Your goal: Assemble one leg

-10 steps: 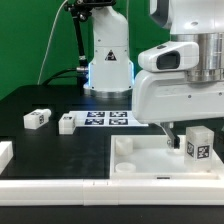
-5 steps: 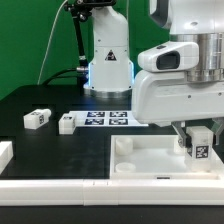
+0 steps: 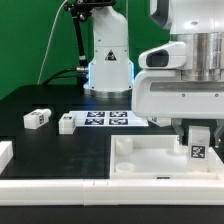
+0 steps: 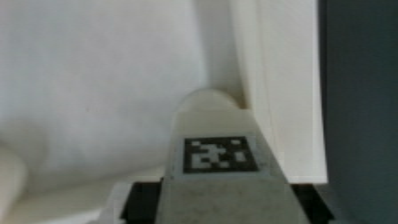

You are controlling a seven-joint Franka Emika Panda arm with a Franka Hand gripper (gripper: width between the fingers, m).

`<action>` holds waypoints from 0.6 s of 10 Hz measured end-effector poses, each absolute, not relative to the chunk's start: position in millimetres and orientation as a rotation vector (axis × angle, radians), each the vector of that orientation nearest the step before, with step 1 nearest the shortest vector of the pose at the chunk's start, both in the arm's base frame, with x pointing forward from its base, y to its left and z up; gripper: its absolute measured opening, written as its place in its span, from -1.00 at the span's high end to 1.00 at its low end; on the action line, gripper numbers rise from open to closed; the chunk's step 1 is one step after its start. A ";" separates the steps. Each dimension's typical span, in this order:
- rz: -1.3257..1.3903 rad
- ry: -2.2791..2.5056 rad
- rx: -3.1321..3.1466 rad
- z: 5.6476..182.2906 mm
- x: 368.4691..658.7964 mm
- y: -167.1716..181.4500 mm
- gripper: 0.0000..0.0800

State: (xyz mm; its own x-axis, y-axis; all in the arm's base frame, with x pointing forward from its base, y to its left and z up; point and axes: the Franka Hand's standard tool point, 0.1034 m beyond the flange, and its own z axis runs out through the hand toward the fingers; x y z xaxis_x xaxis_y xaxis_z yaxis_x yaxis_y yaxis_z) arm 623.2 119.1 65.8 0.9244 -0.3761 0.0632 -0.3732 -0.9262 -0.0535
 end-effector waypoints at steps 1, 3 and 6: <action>-0.115 0.647 -3.034 65.8 624.0 115.3 0.27; -0.116 0.950 -2.962 66.1 624.7 105.1 0.27; -0.132 1.184 -2.899 66.2 623.5 95.1 0.12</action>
Offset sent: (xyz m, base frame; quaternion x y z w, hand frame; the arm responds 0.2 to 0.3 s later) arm -0.0007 0.0028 0.0013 0.0032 0.0275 0.3102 0.9503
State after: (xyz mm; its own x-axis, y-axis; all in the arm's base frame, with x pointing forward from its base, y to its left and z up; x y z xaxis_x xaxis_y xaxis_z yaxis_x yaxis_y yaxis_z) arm 623.5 95.1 66.2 0.7112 -0.6990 0.0748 -0.6984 -0.7147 -0.0387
